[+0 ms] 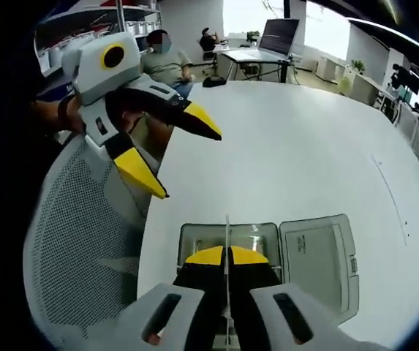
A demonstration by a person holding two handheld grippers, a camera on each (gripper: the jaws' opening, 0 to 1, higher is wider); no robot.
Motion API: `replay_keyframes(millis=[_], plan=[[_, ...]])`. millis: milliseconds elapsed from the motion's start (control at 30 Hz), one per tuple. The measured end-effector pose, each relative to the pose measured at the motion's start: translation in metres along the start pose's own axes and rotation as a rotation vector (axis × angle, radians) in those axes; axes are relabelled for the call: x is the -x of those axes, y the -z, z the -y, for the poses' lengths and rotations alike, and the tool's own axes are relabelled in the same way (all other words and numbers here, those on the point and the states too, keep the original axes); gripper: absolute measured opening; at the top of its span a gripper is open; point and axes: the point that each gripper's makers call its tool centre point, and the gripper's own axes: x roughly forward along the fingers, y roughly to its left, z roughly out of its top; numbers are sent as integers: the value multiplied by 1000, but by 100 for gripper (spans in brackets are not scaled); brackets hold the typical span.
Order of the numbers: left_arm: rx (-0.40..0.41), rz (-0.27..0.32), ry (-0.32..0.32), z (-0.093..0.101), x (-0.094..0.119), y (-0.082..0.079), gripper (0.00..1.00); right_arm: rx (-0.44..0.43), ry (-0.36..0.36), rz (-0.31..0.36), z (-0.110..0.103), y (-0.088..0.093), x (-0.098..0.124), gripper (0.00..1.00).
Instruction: Insert the divider into the dual guide fixture by aligning both edges with the guide slots and pushing it downward to the bottom, including one-sided entry, uneven engagement, binding, and posture correction.
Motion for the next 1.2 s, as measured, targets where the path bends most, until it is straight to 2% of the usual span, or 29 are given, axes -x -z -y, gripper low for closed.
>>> replay_keyframes(millis=[300, 433, 867, 1200], plan=[[2, -3, -5, -2, 2, 1, 48, 12, -12, -19, 1, 2, -3, 0], [4, -3, -5, -2, 1, 1, 48, -18, -15, -3, 2, 2, -3, 0], [9, -6, -8, -4, 2, 2, 47, 29, -32, -25, 1, 5, -9, 0], [11, -10, -7, -3, 3, 3, 47, 24, -31, -52, 1, 10, -20, 0]])
